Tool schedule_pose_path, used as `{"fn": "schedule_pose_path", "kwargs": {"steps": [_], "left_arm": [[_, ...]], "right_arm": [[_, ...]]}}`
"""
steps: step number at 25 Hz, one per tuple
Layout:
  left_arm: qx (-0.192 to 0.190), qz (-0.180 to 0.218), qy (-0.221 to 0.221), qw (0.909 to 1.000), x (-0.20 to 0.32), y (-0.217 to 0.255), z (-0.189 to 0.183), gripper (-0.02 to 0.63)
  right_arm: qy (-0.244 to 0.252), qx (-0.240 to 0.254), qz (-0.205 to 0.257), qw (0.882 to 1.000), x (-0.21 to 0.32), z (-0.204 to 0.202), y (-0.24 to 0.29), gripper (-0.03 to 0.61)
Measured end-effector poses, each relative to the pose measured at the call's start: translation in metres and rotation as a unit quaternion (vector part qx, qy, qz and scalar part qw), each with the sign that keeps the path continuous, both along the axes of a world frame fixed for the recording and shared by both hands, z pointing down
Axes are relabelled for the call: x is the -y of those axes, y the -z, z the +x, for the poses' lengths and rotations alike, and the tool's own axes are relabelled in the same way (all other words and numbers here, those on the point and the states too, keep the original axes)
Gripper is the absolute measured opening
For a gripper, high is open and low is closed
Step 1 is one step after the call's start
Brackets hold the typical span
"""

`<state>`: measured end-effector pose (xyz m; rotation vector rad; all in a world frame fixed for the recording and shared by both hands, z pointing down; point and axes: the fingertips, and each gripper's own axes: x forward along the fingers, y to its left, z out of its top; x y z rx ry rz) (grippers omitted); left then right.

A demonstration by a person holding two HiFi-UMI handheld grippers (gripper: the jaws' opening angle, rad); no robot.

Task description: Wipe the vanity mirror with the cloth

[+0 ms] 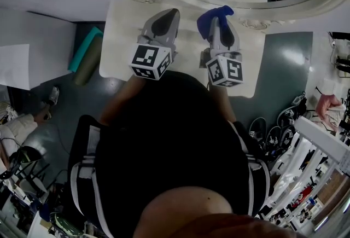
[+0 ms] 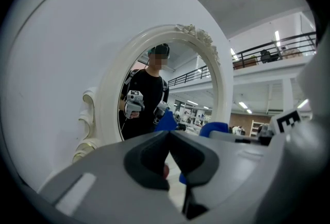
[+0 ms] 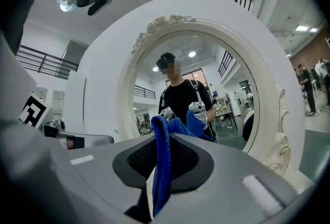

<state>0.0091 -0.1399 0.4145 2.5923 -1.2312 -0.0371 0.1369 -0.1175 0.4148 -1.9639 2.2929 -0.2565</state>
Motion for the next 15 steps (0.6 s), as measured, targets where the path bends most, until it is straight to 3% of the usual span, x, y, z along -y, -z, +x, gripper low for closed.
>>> {"fn": "schedule_pose_path", "kwargs": {"steps": [15], "left_arm": [[0.009, -0.013, -0.025, 0.9995, -0.0031, -0.0089, 0.0088, 0.011]], "right_arm": [[0.004, -0.001, 0.000, 1.000, -0.0007, -0.0022, -0.0032, 0.043]]}}
